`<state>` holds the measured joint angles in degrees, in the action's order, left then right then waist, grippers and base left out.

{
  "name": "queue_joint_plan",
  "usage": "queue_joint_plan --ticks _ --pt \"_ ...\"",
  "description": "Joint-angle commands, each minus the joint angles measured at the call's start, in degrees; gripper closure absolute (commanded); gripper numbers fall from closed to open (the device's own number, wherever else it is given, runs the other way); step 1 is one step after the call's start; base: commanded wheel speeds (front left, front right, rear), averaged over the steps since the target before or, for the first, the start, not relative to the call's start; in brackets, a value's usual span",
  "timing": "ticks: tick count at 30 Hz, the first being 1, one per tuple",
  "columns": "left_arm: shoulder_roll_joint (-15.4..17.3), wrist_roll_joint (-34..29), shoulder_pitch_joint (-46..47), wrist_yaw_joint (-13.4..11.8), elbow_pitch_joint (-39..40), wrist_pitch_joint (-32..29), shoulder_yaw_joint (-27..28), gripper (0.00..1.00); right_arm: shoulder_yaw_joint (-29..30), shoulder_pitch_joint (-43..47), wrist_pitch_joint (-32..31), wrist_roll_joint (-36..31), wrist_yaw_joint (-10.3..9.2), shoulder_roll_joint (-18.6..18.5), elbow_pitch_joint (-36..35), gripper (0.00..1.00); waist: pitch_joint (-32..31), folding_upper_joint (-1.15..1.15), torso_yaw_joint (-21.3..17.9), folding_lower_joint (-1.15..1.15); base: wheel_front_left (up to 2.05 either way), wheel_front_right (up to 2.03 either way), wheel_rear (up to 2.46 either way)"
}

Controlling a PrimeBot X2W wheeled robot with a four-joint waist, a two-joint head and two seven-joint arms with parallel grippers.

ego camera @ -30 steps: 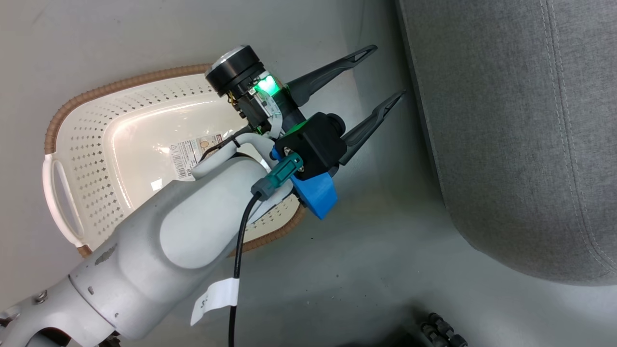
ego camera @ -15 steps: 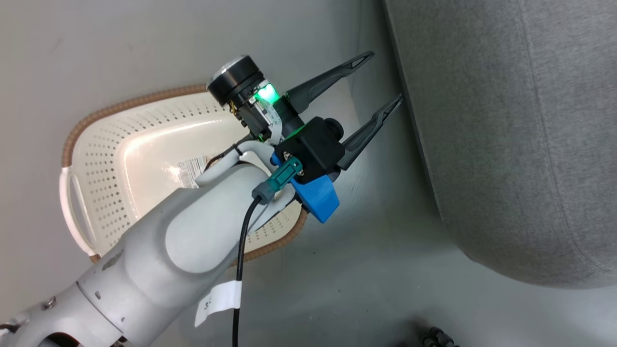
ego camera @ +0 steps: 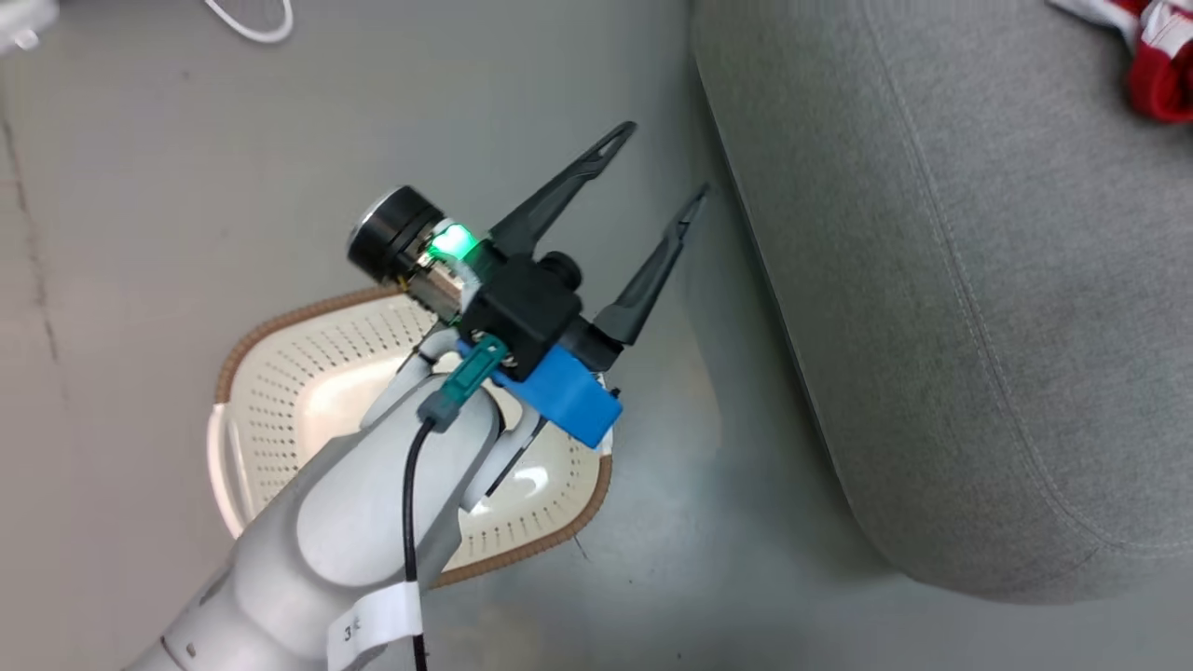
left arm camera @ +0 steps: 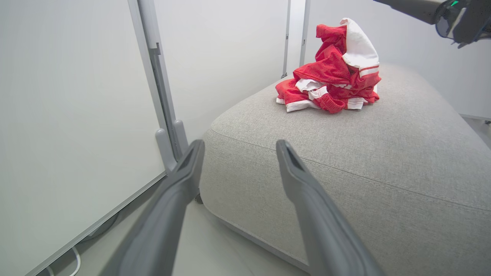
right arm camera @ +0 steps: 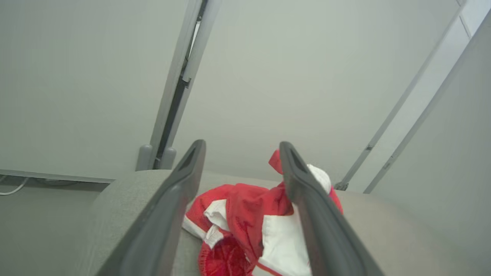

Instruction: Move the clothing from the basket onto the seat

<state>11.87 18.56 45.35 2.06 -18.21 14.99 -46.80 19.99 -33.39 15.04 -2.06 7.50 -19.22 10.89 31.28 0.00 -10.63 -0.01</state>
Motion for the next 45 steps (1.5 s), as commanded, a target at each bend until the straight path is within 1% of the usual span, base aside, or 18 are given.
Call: queue_joint_plan --ticks 1,9,13,16,22,29,35,41,45 --pt "-0.32 -0.62 -2.53 -0.69 0.98 0.25 2.41 0.0 -2.75 2.5 0.21 -0.44 0.0 1.39 -0.97 0.0 -4.48 0.0 1.88 0.01 0.0 0.0 0.0" --pt "-1.44 -3.53 -11.03 -2.45 3.36 0.26 12.63 0.0 -13.28 6.37 0.21 0.65 -0.01 5.09 -1.27 0.0 -11.33 0.0 5.5 0.01 0.0 0.0 0.0" --pt "-2.31 -4.74 -15.46 -2.71 4.16 0.24 17.96 0.0 -17.1 8.16 0.21 1.13 0.0 6.45 -0.56 0.0 -14.34 0.0 7.42 0.01 0.0 0.0 0.0" --pt "-3.19 -5.4 -18.44 -2.84 4.61 0.21 22.24 0.0 -18.87 9.72 0.21 1.45 0.0 7.38 -0.05 0.0 -16.59 0.0 8.87 0.01 0.0 0.0 0.0" --pt "-4.87 -7.33 -24.69 -2.11 5.17 0.22 29.07 0.0 -18.86 14.14 0.21 2.49 0.0 10.01 -0.29 0.0 -20.49 0.0 10.97 0.01 0.0 0.0 0.0" --pt "-6.39 -9.29 -31.12 -0.92 5.12 0.22 34.33 0.0 -17.65 20.23 0.21 2.7 0.0 12.17 -0.08 0.0 -24.46 0.0 12.08 0.01 0.0 0.0 0.0" --pt "-7.46 -10.71 -35.35 0.46 5.14 0.22 36.99 0.0 -16.09 24.37 0.21 2.96 0.0 12.95 0.08 0.0 -27.3 0.0 12.39 0.01 0.0 0.0 0.0" --pt "-8.11 -11.53 -39.05 1.05 5.1 0.22 39.18 0.0 -14.74 28.21 0.21 3.13 0.0 13.72 0.15 0.0 -30.02 0.0 12.68 0.01 0.0 0.0 0.0" --pt "-8.33 -11.67 -40.28 1.35 5.25 0.22 40.3 0.0 -14.29 29.58 0.21 3.3 0.0 14.06 0.01 0.0 -30.58 0.0 12.82 0.01 0.0 0.0 0.0"
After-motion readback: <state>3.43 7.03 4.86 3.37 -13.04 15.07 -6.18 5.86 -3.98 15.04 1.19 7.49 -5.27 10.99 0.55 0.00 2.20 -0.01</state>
